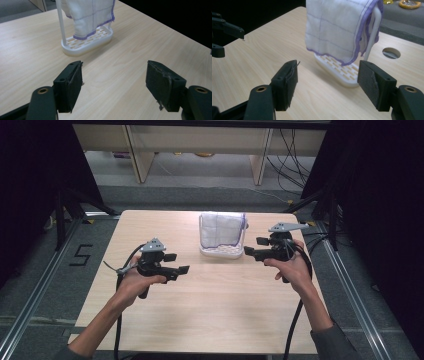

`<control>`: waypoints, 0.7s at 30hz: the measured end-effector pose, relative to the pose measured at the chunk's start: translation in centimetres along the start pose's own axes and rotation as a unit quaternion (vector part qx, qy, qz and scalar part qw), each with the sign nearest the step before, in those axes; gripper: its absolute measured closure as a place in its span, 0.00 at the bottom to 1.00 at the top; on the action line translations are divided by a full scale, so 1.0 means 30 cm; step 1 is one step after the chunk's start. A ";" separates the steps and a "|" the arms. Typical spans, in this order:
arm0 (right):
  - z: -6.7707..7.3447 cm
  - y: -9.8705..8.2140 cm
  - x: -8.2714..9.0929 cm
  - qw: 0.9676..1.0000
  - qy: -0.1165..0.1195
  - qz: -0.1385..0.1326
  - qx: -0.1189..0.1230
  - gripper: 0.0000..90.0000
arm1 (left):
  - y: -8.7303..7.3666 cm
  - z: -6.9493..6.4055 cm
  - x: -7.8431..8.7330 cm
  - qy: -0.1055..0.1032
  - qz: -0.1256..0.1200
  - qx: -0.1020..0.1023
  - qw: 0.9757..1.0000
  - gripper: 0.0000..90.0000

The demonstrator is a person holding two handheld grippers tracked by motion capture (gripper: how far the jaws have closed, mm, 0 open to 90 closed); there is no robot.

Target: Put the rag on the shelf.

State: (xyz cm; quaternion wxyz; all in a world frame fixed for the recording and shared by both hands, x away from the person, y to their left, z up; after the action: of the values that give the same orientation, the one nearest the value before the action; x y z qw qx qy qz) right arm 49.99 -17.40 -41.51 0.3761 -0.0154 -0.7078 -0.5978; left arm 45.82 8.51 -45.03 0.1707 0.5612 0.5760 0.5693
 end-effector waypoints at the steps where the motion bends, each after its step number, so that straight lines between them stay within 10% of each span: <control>1: 0.004 -0.009 0.001 1.000 0.003 0.000 -0.004 0.37 | -0.015 -0.006 -0.002 -0.002 0.001 0.002 1.000 0.32; 21: 0.105 -0.358 -0.004 0.998 0.018 0.062 -0.009 0.37 | -0.335 -0.114 -0.001 0.003 0.030 0.001 1.000 0.30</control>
State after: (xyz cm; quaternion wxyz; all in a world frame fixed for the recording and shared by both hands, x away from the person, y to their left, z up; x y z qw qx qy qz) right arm 43.38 -17.71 -50.56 0.4248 -0.0517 -0.6934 -0.5797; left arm 38.43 9.69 -52.55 0.1512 0.5769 0.5600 0.5751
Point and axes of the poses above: each handheld gripper's, and its own axes: x roughly backward along the jaws, y roughly out of its top, z roughly to its left, the point moved 9 cm from there along -x, roughly forward along the jaws, and after that the axes turned 14 degrees about -y, right-handed, at the moved point
